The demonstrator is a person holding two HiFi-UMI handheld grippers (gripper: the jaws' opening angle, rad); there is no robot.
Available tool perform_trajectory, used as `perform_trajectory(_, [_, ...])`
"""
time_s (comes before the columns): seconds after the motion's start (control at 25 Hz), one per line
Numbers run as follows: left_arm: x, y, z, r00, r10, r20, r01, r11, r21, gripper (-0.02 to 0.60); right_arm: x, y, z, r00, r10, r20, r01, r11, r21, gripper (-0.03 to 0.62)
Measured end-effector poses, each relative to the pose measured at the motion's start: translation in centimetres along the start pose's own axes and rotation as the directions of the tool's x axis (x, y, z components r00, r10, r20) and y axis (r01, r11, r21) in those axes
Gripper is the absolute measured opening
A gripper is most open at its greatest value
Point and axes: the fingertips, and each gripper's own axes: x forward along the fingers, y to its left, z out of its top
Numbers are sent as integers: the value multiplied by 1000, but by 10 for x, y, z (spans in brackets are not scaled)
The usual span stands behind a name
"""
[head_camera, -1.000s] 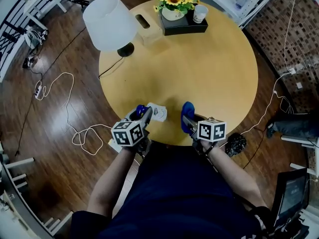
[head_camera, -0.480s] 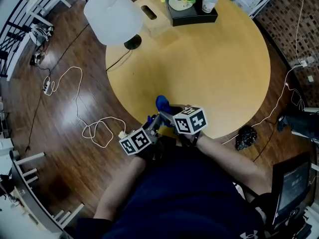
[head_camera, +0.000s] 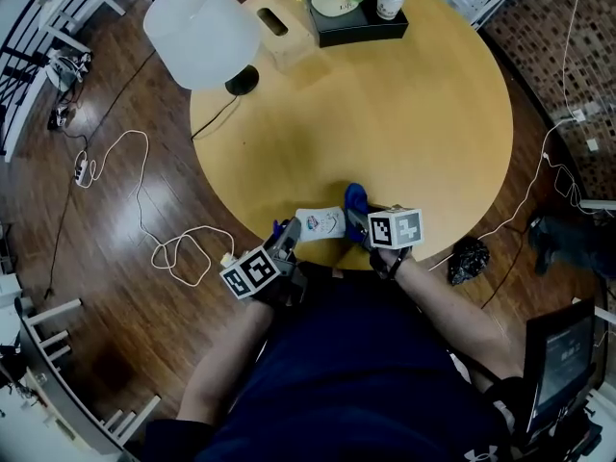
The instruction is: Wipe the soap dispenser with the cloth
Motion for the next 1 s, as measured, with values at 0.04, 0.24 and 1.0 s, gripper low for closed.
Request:
perform_trajectory(0.04, [1,1,0,1000,2,2,-2,1000,-6,141,-5,-2,0,1000,-4,13,4,1000,5,101])
perform_trajectory(0.24, [3,1,-2,1000,8,12,-8,1000,-23,141,-7,85,7,973,230,16,-222,954,-204,101])
perform_trajectory(1.0, [11,-1,-15,1000,0,7,0,998,-57,141,-21,9,-27,999,-1,-41,-10,966,-260,98])
